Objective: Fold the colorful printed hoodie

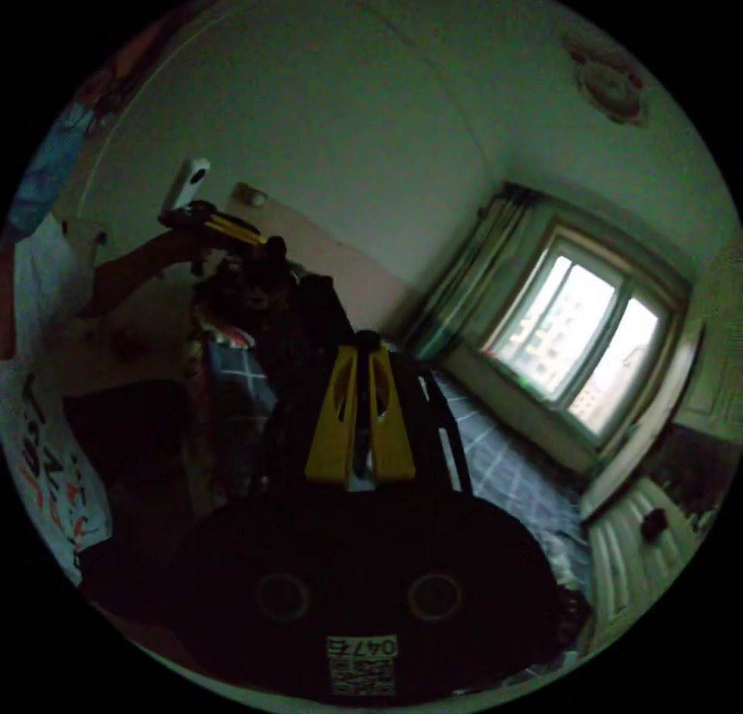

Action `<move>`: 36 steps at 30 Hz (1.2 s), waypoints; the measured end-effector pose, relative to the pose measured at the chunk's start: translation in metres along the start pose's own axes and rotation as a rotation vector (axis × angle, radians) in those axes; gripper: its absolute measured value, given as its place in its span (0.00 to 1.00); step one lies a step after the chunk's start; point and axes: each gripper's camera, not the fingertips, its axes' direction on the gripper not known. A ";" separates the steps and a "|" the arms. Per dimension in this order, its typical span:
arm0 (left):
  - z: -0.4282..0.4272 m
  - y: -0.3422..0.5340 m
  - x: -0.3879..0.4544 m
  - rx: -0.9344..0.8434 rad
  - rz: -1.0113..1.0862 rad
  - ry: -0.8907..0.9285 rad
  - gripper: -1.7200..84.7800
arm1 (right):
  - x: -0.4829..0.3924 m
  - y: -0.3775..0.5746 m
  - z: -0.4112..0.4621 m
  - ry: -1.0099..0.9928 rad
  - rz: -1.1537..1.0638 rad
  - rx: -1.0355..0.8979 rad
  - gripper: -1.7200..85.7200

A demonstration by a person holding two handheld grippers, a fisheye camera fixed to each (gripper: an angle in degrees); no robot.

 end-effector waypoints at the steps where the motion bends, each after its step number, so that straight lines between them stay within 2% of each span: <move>1: -0.010 -0.018 0.008 0.041 0.009 -0.069 0.01 | 0.003 -0.021 -0.022 0.071 -0.016 -0.008 0.02; 7: -0.054 -0.088 0.029 0.247 -0.098 -0.081 0.01 | 0.020 -0.091 -0.127 0.314 -0.037 0.063 0.02; 10: -0.064 -0.111 0.051 0.273 -0.083 -0.070 0.01 | 0.027 -0.103 -0.159 0.367 -0.059 0.020 0.02; 12: -0.051 -0.122 0.066 0.229 -0.064 -0.054 0.01 | 0.039 -0.101 -0.161 0.354 -0.043 -0.070 0.02; 16: 0.043 -0.136 0.090 0.006 -0.042 0.038 0.01 | 0.089 -0.065 -0.116 0.242 0.081 -0.329 0.02; 19: 0.137 -0.138 0.103 -0.094 -0.045 -0.034 0.01 | 0.135 -0.026 -0.059 0.157 0.196 -0.434 0.02; 21: 0.178 -0.147 0.111 -0.116 0.005 -0.119 0.01 | 0.159 -0.010 -0.038 0.126 0.271 -0.386 0.02; 23: 0.194 -0.166 0.123 -0.047 0.097 -0.208 0.01 | 0.170 -0.005 -0.034 0.179 0.263 -0.302 0.02; 25: 0.196 -0.174 0.132 0.006 0.142 -0.228 0.01 | 0.171 0.002 -0.040 0.280 0.197 -0.200 0.02; 27: 0.200 -0.170 0.140 0.026 0.196 -0.173 0.01 | 0.167 0.015 -0.042 0.283 0.148 -0.167 0.02; 32: 0.242 -0.096 0.192 -0.158 0.347 0.100 0.01 | 0.147 0.086 -0.022 0.044 0.149 -0.292 0.03; 36: 0.280 -0.011 0.260 -0.353 0.485 0.231 0.01 | 0.109 0.168 0.006 -0.275 0.177 -0.512 0.05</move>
